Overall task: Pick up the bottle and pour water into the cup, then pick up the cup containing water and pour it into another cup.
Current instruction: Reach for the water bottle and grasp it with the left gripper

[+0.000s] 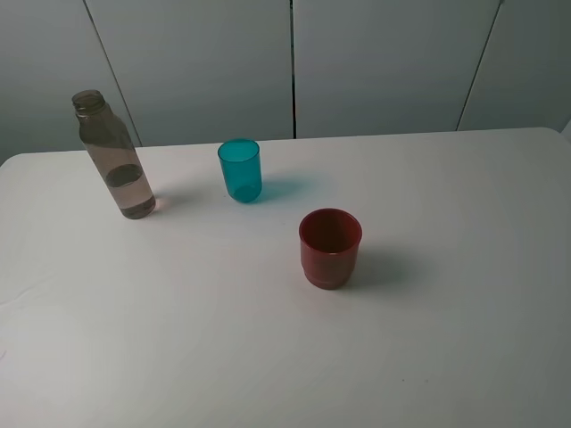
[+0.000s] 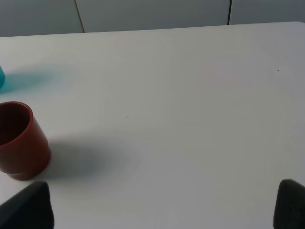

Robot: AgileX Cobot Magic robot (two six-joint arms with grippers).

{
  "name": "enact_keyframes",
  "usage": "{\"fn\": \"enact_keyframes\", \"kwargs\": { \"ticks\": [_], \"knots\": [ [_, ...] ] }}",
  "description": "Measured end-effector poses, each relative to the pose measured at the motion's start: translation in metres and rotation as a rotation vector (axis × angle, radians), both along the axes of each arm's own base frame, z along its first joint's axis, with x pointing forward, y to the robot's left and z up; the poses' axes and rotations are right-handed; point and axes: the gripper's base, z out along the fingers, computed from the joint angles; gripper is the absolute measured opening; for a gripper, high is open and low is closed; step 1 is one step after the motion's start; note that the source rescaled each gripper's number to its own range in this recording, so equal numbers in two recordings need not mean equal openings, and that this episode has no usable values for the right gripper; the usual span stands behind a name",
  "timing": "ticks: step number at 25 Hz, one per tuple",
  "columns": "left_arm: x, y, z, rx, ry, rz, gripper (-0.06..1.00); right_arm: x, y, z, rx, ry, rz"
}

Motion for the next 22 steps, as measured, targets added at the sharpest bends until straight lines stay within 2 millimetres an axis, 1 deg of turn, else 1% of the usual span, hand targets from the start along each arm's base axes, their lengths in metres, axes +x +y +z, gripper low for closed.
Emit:
{"fn": "enact_keyframes", "kwargs": {
  "ticks": [22],
  "knots": [
    [-0.0011, 0.0002, 0.0017, 0.003, -0.002, 0.003, 0.94, 0.0000, 0.0000, 0.0000, 0.000, 0.000, 0.000]
  ]
}}
